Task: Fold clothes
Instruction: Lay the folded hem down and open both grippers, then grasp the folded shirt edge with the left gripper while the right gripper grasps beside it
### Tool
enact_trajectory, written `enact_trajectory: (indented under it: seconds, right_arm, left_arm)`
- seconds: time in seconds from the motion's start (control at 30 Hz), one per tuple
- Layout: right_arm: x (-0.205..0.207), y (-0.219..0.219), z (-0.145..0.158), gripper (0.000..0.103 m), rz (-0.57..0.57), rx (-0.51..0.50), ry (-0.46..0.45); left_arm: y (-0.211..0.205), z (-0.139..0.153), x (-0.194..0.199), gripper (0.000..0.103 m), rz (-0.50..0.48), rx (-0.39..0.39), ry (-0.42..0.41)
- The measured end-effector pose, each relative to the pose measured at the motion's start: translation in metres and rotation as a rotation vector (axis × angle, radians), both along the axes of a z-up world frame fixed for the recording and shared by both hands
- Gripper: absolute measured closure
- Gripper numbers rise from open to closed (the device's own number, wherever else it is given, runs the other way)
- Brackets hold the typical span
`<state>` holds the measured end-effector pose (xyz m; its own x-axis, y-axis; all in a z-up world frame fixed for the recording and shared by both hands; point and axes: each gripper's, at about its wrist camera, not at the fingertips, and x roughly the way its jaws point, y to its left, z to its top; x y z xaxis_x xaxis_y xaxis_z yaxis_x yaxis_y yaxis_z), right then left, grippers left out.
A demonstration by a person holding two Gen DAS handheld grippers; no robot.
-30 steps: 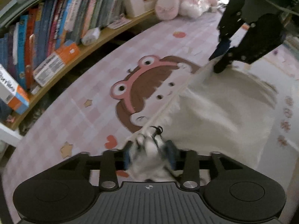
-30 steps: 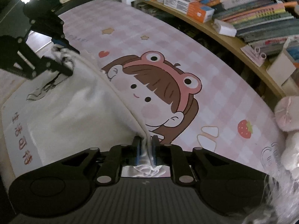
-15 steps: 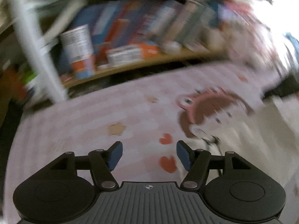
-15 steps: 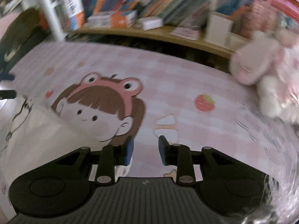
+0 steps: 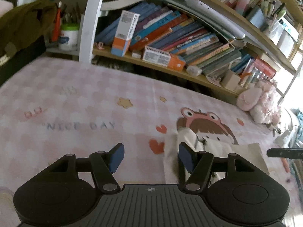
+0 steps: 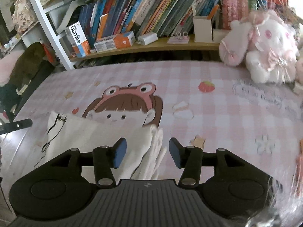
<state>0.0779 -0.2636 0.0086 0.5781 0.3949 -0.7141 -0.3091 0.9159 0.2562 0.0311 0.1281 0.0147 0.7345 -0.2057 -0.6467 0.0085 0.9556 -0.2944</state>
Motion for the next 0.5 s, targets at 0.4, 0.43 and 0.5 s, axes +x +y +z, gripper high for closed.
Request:
enact_trajectory:
  seconds: [0.4,0.43,0.5]
  right_arm:
    - [-0.033,0.006,-0.021,0.059,-0.123,0.054,0.043]
    - [-0.031,0.007,-0.022,0.06,-0.129,0.053,0.042]
    - [-0.027,0.009,-0.025,0.069,-0.142,0.052,0.042]
  left_arm:
    - [-0.035,-0.015,-0.009,0.038,-0.108,-0.003,0.0]
    - [-0.036,-0.018,-0.006,0.039,-0.104,-0.004,0.002]
    - [-0.037,-0.023,0.003,0.041,-0.097,-0.013,0.009]
